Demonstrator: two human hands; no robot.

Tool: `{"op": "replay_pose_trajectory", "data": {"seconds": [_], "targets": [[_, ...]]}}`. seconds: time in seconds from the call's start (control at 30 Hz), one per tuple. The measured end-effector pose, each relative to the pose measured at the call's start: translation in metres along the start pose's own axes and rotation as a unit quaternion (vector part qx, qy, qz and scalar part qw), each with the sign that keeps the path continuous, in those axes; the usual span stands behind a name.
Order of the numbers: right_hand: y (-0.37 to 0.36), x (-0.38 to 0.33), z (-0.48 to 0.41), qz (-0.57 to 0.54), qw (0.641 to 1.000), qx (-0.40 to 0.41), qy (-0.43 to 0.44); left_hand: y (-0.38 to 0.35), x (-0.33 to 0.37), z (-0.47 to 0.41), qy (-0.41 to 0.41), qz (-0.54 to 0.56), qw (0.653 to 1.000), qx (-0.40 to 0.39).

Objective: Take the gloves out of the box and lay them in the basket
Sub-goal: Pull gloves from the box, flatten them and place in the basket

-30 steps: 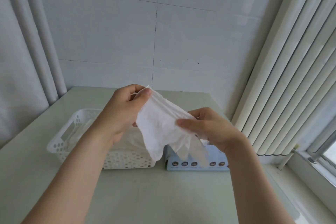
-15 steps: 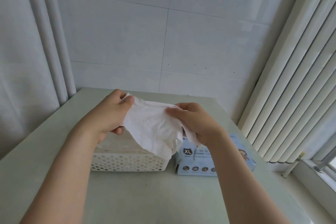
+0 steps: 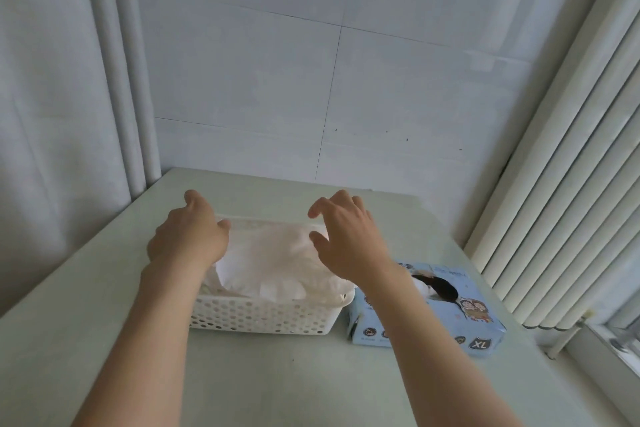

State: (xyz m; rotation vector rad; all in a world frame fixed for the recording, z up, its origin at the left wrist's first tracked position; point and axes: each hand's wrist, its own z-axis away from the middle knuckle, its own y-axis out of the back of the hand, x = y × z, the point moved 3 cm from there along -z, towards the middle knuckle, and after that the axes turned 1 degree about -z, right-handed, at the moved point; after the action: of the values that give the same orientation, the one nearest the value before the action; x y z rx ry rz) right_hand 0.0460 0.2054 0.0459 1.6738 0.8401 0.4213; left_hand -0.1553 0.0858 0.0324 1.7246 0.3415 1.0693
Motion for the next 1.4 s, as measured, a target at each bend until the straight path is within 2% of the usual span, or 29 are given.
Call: {"op": "replay_pose_trajectory", "data": {"seconds": [0.07, 0.13, 0.2, 0.3, 0.4, 0.57, 0.83, 1.0, 1.1, 1.2, 1.3, 1.4], "targets": [[0.008, 0.0, 0.006, 0.008, 0.999, -0.013, 0.031, 0.002, 0.004, 0.002, -0.02, -0.033, 0.999, 0.011], [0.018, -0.001, 0.014, -0.021, 0.996, -0.066, 0.052, 0.005, 0.012, 0.005, -0.079, -0.034, 0.996, 0.0], [0.022, -0.002, 0.023, -0.06, 0.984, -0.164, 0.042, 0.005, 0.02, 0.011, -0.145, 0.008, 0.986, -0.087], [0.023, 0.0, 0.036, -0.028, 0.959, -0.281, 0.017, -0.001, 0.031, 0.027, -0.217, -0.002, 0.945, -0.246], [0.024, -0.003, 0.038, -0.012, 0.955, -0.296, -0.008, -0.014, 0.032, 0.032, -0.198, -0.053, 0.93, -0.305], [-0.011, -0.004, 0.024, 0.059, 0.951, -0.302, -0.018, -0.036, 0.034, 0.033, -0.169, -0.157, 0.925, -0.304], [-0.012, -0.007, 0.026, 0.052, 0.941, -0.333, 0.023, -0.051, 0.036, 0.033, -0.158, -0.192, 0.927, -0.282], [0.006, -0.001, 0.043, -0.019, 0.953, -0.302, 0.022, -0.044, 0.042, 0.036, -0.171, -0.149, 0.936, -0.27], [0.011, 0.011, 0.049, -0.123, 0.975, -0.185, 0.026, -0.041, 0.045, 0.035, -0.177, -0.163, 0.937, -0.254], [0.011, 0.041, 0.051, -0.201, 0.978, -0.047, -0.008, -0.029, 0.061, 0.043, -0.227, -0.158, 0.94, -0.2], [0.019, 0.078, 0.056, -0.173, 0.983, -0.042, -0.053, -0.022, 0.085, 0.058, -0.312, -0.08, 0.939, -0.125], [0.033, 0.114, 0.064, -0.131, 0.986, -0.048, -0.09, -0.032, 0.104, 0.072, -0.39, -0.009, 0.918, -0.076]]}}
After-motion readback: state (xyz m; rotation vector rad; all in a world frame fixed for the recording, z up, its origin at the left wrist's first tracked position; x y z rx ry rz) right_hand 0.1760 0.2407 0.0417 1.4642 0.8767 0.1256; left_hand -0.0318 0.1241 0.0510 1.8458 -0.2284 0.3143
